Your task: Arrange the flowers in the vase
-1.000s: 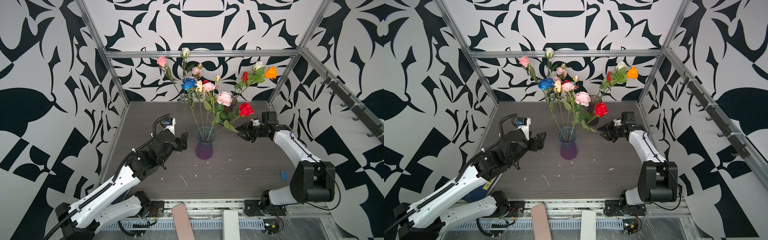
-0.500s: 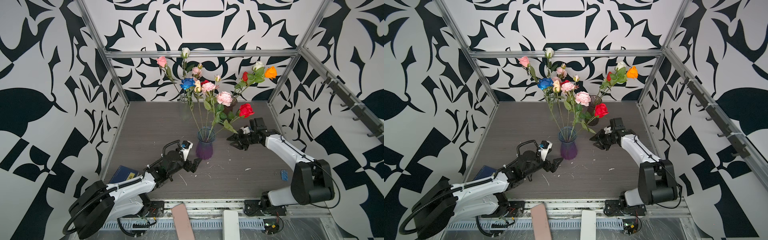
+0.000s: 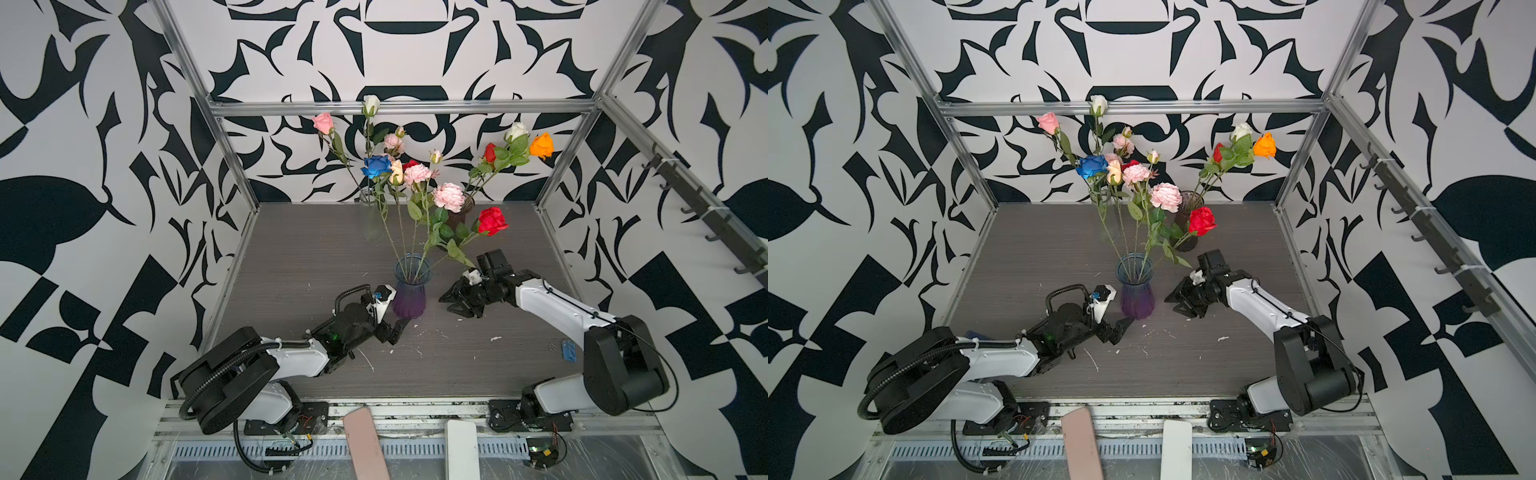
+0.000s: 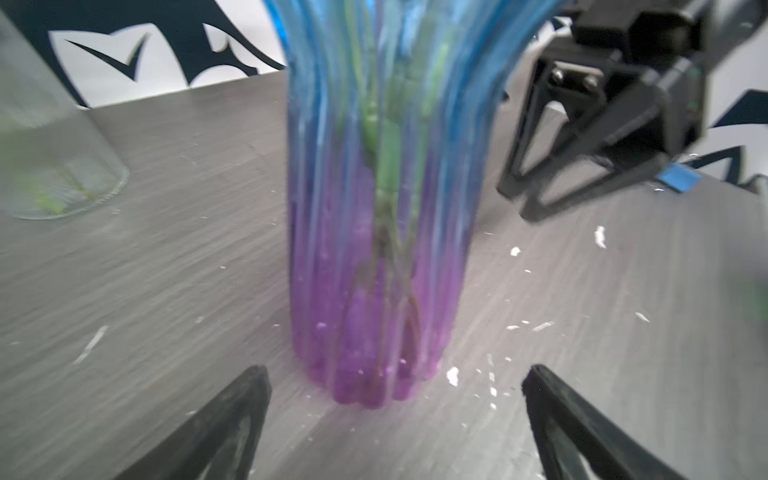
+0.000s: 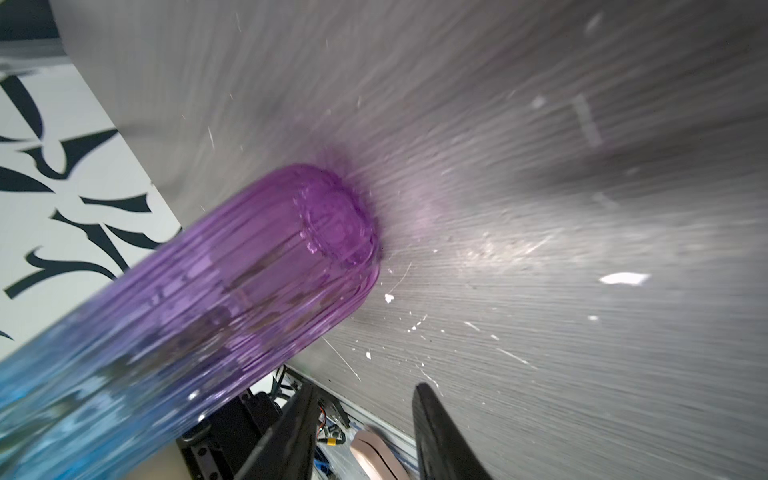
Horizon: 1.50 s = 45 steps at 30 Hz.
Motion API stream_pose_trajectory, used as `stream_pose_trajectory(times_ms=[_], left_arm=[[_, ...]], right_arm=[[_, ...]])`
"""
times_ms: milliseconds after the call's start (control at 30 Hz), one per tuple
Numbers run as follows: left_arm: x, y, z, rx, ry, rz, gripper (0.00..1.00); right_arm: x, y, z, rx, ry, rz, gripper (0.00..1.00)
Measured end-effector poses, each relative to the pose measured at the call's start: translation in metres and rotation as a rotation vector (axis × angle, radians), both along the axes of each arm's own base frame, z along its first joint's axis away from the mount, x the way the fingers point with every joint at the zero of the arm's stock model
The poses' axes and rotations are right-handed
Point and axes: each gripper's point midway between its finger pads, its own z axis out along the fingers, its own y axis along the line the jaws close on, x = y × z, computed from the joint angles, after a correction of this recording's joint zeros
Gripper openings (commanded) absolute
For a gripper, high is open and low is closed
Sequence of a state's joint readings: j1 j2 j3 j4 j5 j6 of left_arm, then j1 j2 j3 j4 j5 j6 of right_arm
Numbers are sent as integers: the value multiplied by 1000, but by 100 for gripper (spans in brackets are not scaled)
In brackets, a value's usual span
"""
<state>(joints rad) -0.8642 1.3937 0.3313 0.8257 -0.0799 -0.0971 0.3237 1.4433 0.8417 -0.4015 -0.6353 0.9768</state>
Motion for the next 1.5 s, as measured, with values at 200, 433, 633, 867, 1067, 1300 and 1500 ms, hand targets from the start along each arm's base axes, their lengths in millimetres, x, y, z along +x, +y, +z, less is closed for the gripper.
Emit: stream_pose_trajectory(times_ms=[200,433,633,867,1067,1300,1500], left_arm=[[15,-7,14,4,-65,23,99],[17,-10,-1,26,-51,23,99],[20,-13,-2,19,-51,21,97],[22,-17,-7,22,-42,16,94],[27,-17,-8,23,-38,23,89],[39,-13,-5,14,-38,36,89],[50,-13,-7,15,-33,40,88]], right_arm=[[12,12,-16,18,41,-34,42],[30,21,-24,48,92,-106,42],[46,33,-21,76,102,-130,42],[55,42,-18,88,109,-140,42],[64,46,-13,95,98,-144,41],[75,50,-7,103,80,-145,41],[84,54,-8,103,74,-147,41]])
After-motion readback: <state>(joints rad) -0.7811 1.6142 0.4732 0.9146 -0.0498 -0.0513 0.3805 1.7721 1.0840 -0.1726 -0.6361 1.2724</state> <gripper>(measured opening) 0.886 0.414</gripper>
